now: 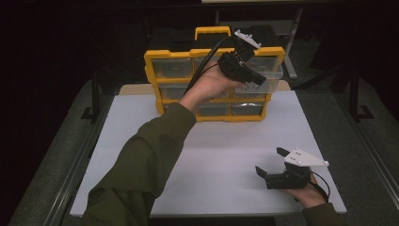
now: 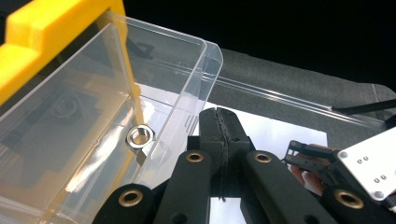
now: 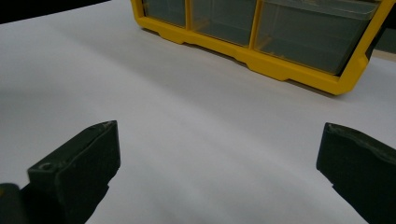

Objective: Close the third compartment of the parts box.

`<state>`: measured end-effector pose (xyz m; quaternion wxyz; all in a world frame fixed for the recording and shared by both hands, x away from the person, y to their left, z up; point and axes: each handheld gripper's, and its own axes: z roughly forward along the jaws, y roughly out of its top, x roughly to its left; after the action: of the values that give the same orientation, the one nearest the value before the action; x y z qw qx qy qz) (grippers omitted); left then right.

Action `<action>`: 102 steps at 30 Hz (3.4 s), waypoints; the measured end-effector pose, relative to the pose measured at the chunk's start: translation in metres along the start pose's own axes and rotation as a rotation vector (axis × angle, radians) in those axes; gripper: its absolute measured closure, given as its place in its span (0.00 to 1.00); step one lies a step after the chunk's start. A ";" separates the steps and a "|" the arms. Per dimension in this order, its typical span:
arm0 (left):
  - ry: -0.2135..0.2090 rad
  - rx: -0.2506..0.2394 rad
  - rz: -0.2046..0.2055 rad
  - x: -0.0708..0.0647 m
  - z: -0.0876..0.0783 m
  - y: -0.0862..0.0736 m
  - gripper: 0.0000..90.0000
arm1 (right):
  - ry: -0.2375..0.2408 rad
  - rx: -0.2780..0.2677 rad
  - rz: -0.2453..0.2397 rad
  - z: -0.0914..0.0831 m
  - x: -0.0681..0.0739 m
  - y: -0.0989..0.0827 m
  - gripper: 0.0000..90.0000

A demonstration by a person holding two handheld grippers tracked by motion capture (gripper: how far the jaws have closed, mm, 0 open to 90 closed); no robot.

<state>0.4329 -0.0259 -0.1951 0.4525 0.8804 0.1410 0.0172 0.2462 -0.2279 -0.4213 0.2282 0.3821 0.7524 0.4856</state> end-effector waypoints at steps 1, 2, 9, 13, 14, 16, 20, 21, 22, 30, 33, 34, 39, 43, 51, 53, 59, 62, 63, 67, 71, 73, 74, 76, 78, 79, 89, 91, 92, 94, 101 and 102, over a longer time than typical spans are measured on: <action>0.001 -0.001 -0.001 0.001 0.000 0.000 1.00 | 0.000 -0.001 0.001 0.000 0.000 0.000 0.00; 0.004 -0.002 0.002 0.001 0.000 0.000 1.00 | 0.000 -0.002 0.000 0.000 0.000 0.000 0.00; 0.015 -0.014 -0.020 0.007 0.003 0.002 1.00 | 0.000 0.000 -0.001 0.000 0.001 0.000 0.00; 0.022 -0.017 -0.028 0.013 0.003 0.003 1.00 | 0.003 0.001 -0.001 0.001 0.001 0.000 0.00; 0.024 -0.015 -0.030 0.015 0.003 0.003 1.00 | 0.001 0.002 0.000 0.001 0.001 0.000 0.00; 0.033 -0.011 -0.036 0.017 0.003 0.004 1.00 | 0.001 0.000 -0.001 0.000 0.000 0.000 0.00; 0.047 -0.021 -0.049 0.024 0.002 0.004 1.00 | 0.001 0.001 0.003 0.000 0.000 0.000 0.00; 0.048 -0.019 -0.050 0.025 0.002 0.004 1.00 | 0.002 -0.001 0.003 0.000 0.001 0.000 0.00; 0.054 -0.020 -0.054 0.026 0.003 0.005 1.00 | 0.004 -0.006 0.000 0.000 0.001 0.000 0.00; 0.076 -0.031 -0.076 0.037 0.006 0.006 1.00 | 0.004 -0.001 0.003 0.000 0.000 0.000 0.00; 0.089 -0.038 -0.093 0.041 0.006 0.005 1.00 | 0.001 -0.006 0.008 -0.001 0.000 0.000 0.00; 0.087 -0.041 -0.096 0.043 0.005 0.005 1.00 | 0.001 -0.007 0.009 -0.001 0.000 0.000 0.00; 0.096 -0.047 -0.103 0.046 0.006 0.005 1.00 | 0.000 -0.006 0.006 -0.001 0.000 0.000 0.00; 0.103 -0.053 -0.113 0.047 0.006 0.005 1.00 | 0.000 -0.014 0.005 -0.001 0.000 0.000 0.00; 0.108 -0.069 -0.130 0.052 0.006 0.004 1.00 | 0.005 -0.011 0.003 -0.002 -0.001 -0.001 0.00; 0.104 -0.073 -0.128 0.052 0.006 0.003 1.00 | 0.004 -0.009 0.002 -0.002 -0.001 -0.001 0.00; 0.066 -0.106 -0.115 0.041 -0.005 -0.008 0.94 | 0.005 -0.008 -0.006 0.000 0.002 0.000 0.00; 0.058 -0.108 -0.102 0.035 -0.012 -0.016 0.86 | 0.009 -0.003 -0.009 0.000 0.003 0.000 0.00; 0.054 -0.112 -0.102 0.034 -0.014 -0.018 0.83 | 0.008 -0.001 -0.009 0.000 0.003 0.000 0.00; 0.050 -0.126 -0.095 0.027 -0.024 -0.030 0.74 | 0.002 -0.002 -0.010 0.000 0.002 0.000 0.00; 0.048 -0.126 -0.085 0.022 -0.033 -0.040 0.66 | 0.002 0.005 -0.002 0.000 0.003 0.000 0.00; 0.044 -0.130 -0.082 0.020 -0.037 -0.047 0.60 | -0.001 -0.002 -0.008 0.000 0.002 0.000 0.00; 0.044 -0.134 -0.082 0.018 -0.039 -0.051 0.59 | -0.002 -0.003 -0.013 0.000 0.002 0.000 0.00; 0.049 -0.133 -0.073 0.016 -0.041 -0.058 0.54 | 0.001 -0.004 -0.007 -0.001 0.003 0.000 0.00; 0.057 -0.145 -0.072 0.014 -0.044 -0.066 0.50 | 0.002 -0.003 -0.009 -0.001 0.002 0.000 0.00; 0.057 -0.151 -0.080 0.012 -0.045 -0.071 0.49 | 0.001 -0.003 -0.011 -0.001 0.002 0.000 0.00; 0.101 -0.143 -0.090 0.007 -0.055 -0.107 0.29 | 0.001 -0.005 -0.005 0.000 0.005 0.001 0.00; 0.112 -0.138 -0.080 0.003 -0.059 -0.116 0.26 | -0.002 -0.003 -0.007 0.000 0.005 0.000 0.00; 0.115 -0.143 -0.080 0.002 -0.060 -0.120 0.24 | -0.001 -0.002 -0.008 0.000 0.005 0.000 0.00; 0.124 -0.146 -0.089 -0.001 -0.062 -0.127 0.20 | 0.002 -0.002 -0.010 0.001 0.005 0.000 0.00; 0.171 -0.127 -0.107 -0.007 -0.066 -0.155 0.10 | 0.004 0.001 -0.016 0.001 0.005 0.000 0.00; 0.175 -0.125 -0.101 -0.008 -0.067 -0.159 0.09 | 0.004 0.001 -0.016 0.001 0.005 0.000 0.00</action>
<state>0.3778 0.1125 -0.2820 0.4927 0.8374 0.2227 0.0801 0.2439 -0.2231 -0.4215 0.2305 0.3753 0.7561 0.4842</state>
